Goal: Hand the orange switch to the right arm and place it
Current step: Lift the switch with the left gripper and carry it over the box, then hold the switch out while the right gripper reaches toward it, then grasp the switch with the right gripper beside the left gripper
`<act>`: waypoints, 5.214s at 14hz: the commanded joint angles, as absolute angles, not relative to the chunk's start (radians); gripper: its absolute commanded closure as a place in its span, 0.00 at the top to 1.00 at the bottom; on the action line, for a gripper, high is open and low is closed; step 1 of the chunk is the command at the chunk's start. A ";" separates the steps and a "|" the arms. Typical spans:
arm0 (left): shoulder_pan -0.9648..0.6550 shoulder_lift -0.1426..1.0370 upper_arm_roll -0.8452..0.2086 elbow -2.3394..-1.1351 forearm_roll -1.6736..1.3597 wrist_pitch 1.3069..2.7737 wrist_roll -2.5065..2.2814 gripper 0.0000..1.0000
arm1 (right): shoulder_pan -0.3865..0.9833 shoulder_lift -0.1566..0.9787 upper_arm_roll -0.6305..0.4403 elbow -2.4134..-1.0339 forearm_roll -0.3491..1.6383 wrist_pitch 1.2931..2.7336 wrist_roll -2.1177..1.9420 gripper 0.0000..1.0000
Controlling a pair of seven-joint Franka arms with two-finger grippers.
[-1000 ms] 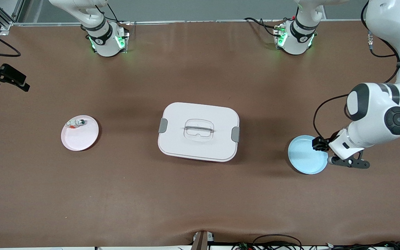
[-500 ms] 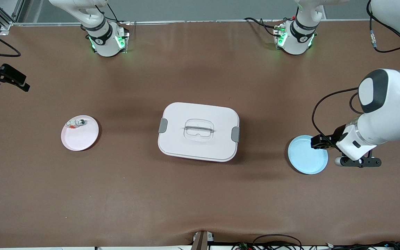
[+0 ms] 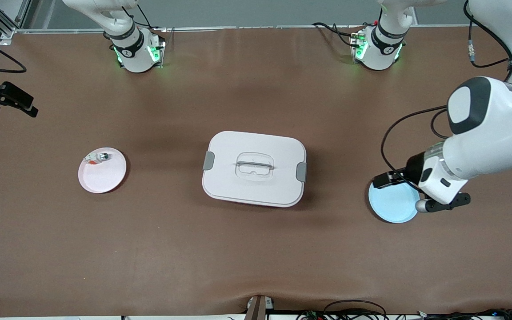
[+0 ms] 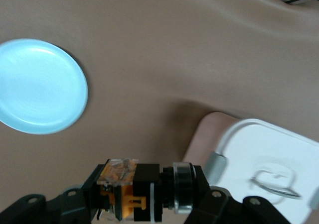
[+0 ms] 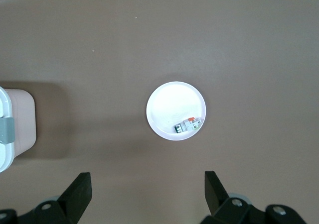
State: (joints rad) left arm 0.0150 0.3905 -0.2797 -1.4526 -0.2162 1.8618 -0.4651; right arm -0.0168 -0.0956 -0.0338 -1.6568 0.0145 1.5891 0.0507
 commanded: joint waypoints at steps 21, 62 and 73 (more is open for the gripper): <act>-0.426 0.566 -0.422 -1.278 -0.249 2.338 -2.057 0.00 | -0.068 0.101 -0.020 -1.628 0.023 1.548 0.032 1.00; -0.566 0.627 -0.337 -1.233 -0.267 2.322 -2.230 0.00 | 0.439 0.071 -0.012 -2.079 1.252 2.235 -0.337 1.00; -0.566 0.627 -0.336 -1.229 -0.267 2.322 -2.229 0.00 | 0.440 0.069 -0.011 -2.071 1.204 2.223 -0.368 0.51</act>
